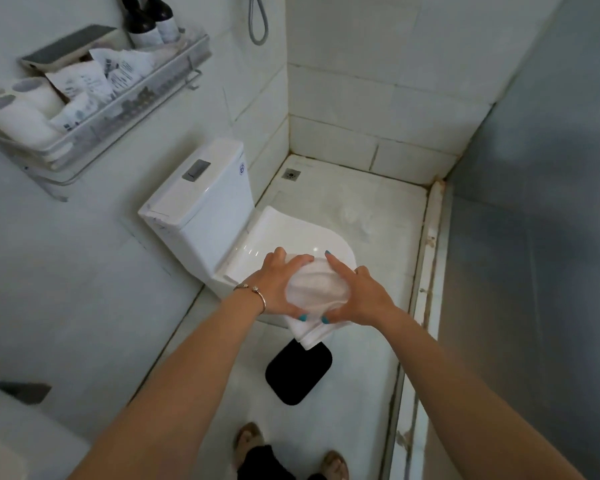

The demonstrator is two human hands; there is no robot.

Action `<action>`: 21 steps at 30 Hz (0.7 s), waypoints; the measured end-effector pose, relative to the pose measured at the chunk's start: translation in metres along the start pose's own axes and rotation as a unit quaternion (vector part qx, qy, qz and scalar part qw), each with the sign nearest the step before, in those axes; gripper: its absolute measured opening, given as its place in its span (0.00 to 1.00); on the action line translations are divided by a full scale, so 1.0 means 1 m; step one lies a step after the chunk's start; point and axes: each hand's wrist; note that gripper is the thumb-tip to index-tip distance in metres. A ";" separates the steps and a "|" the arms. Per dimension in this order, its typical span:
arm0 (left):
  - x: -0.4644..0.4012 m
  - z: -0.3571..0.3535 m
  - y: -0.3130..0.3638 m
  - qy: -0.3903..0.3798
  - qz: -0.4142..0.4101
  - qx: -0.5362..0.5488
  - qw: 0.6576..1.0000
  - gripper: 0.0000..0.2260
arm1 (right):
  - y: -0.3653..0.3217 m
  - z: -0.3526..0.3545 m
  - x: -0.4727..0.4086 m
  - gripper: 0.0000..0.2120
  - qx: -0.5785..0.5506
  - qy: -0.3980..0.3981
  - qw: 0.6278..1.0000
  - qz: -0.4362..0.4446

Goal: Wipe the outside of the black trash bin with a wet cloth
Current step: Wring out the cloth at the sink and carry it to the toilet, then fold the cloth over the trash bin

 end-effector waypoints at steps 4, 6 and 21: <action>-0.009 -0.034 -0.021 0.002 -0.019 0.007 1.000 0.51 | 0.020 -0.025 -0.011 0.55 0.015 0.028 0.999 0.008; -0.016 -0.055 -0.032 -0.002 -0.025 0.002 1.000 0.51 | 0.031 -0.046 -0.021 0.55 0.011 0.026 1.000 -0.002; -0.082 -0.239 -0.156 0.005 -0.135 -0.068 0.988 0.51 | 0.126 -0.238 -0.127 0.54 -0.025 0.111 0.993 -0.022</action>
Point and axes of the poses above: each hand's wrist, its own x-axis away from the middle knuckle, its own z-axis out of the back of the hand, y = z × x, and after that the axes turned 10 degrees about -z, right-handed
